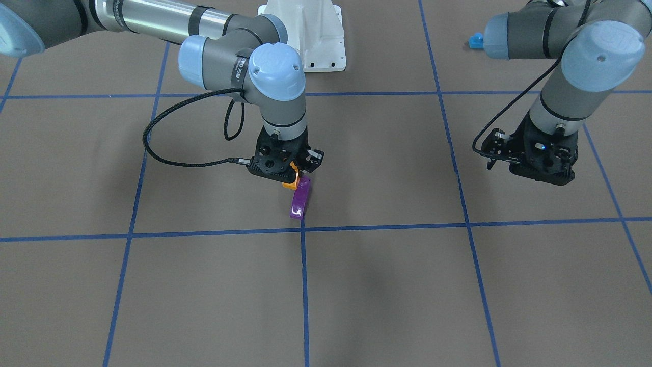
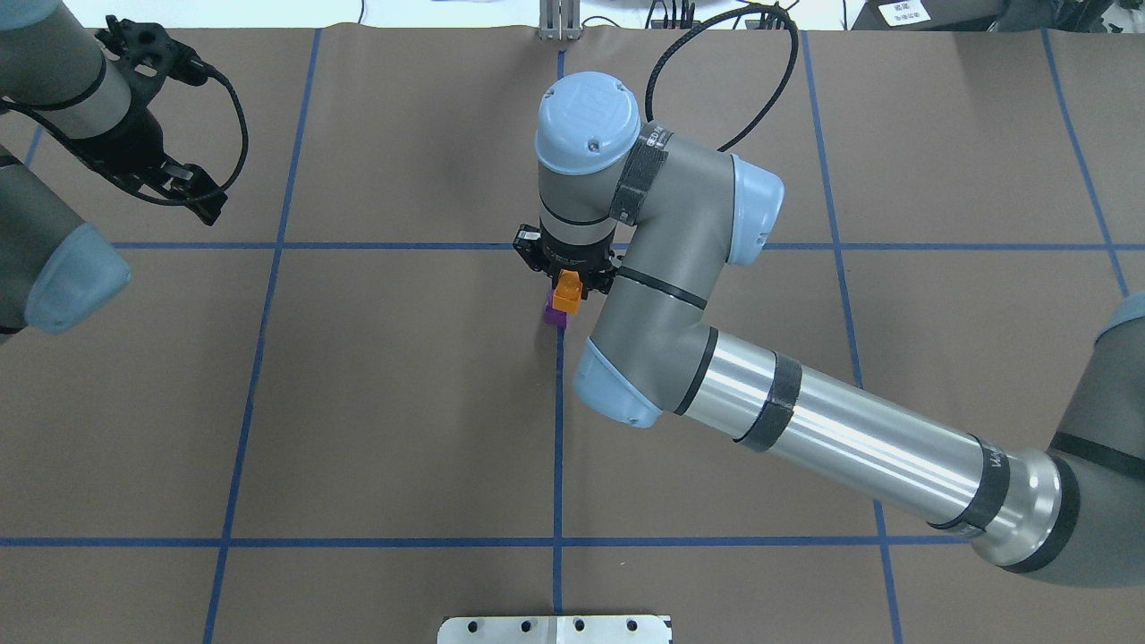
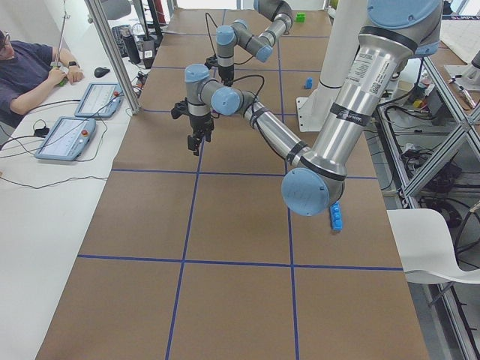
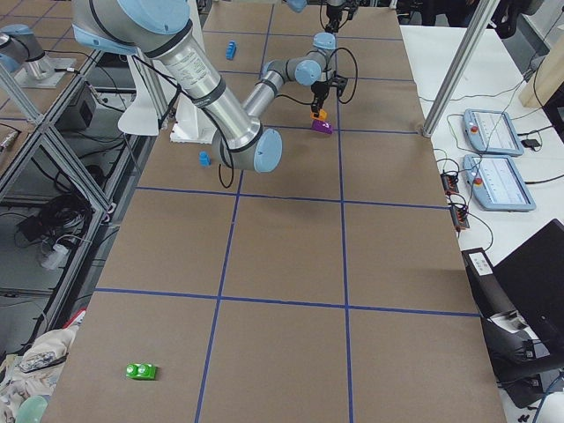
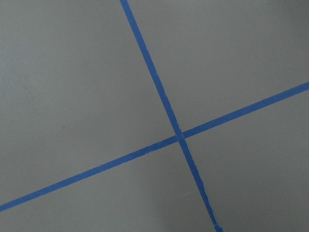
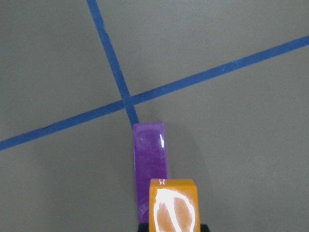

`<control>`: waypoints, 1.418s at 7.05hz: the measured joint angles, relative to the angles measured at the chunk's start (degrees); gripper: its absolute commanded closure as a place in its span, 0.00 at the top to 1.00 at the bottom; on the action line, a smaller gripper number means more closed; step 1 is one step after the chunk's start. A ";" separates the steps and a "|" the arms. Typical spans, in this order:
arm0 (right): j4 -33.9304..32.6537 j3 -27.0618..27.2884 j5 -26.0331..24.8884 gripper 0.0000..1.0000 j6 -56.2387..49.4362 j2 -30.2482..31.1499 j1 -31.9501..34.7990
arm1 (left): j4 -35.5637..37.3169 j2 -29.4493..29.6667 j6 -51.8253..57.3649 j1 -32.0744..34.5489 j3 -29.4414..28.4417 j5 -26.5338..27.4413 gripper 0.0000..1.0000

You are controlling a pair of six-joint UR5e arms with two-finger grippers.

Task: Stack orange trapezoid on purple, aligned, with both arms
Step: 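Lower the orange block onto the purple block and align it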

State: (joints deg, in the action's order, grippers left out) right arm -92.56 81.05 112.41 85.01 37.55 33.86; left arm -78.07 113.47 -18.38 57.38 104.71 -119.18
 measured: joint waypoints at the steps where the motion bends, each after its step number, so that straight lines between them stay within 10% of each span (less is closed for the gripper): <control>1: 0.06 -1.88 -0.36 0.00 0.22 -1.19 -0.16 | -0.04 -0.05 0.01 0.00 -0.01 0.00 1.00; 10: 4.18 -6.69 -2.06 0.00 0.17 -2.28 -0.96 | -0.05 -0.09 0.01 -0.13 -0.20 0.09 1.00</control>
State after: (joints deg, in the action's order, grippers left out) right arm -88.38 74.35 110.34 85.18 35.27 32.90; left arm -78.12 113.38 -18.37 57.24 104.52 -119.09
